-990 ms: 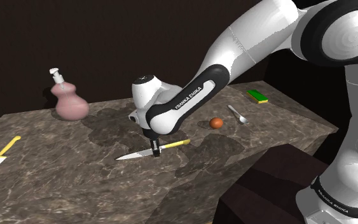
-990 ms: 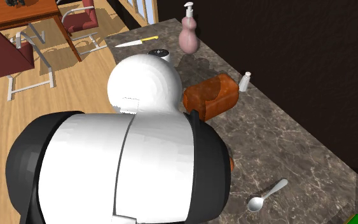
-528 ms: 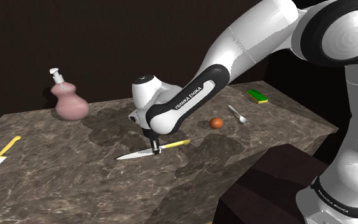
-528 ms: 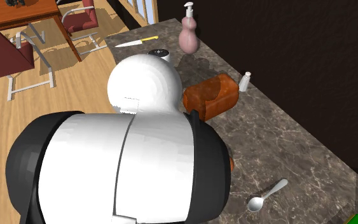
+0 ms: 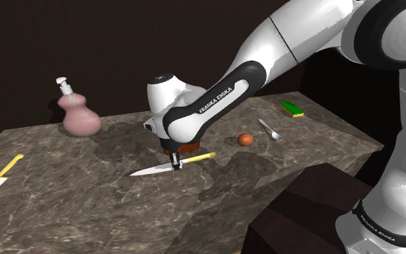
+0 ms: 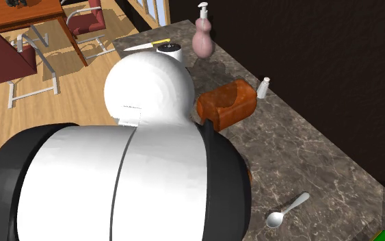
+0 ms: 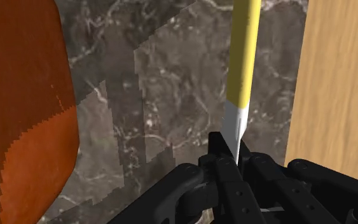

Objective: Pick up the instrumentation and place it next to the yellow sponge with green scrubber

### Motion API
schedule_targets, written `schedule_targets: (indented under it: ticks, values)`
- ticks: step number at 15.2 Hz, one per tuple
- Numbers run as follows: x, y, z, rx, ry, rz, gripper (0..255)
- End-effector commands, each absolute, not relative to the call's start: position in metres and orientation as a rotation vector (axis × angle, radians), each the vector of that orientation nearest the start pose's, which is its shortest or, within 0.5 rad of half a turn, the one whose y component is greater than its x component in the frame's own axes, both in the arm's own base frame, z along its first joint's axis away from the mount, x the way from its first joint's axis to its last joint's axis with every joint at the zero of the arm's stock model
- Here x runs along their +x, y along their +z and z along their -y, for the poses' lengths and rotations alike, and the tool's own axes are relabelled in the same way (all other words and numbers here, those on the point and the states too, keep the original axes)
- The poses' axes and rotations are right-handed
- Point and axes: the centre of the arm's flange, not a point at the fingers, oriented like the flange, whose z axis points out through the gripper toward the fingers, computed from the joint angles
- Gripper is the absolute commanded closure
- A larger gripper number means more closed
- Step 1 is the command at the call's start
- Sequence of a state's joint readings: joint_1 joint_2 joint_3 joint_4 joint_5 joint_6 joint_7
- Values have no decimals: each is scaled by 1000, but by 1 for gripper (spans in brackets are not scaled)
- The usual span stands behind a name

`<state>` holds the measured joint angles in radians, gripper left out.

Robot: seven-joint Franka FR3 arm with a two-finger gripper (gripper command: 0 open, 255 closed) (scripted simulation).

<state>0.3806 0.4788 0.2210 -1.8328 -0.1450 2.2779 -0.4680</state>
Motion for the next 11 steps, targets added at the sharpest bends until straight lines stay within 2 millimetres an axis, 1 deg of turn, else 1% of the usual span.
schedule_targets:
  ticks: [1,11]
  values:
    - [538,284,-352,-2651,29,1703,255]
    - [538,337,-352,-2651,29,1703,255]
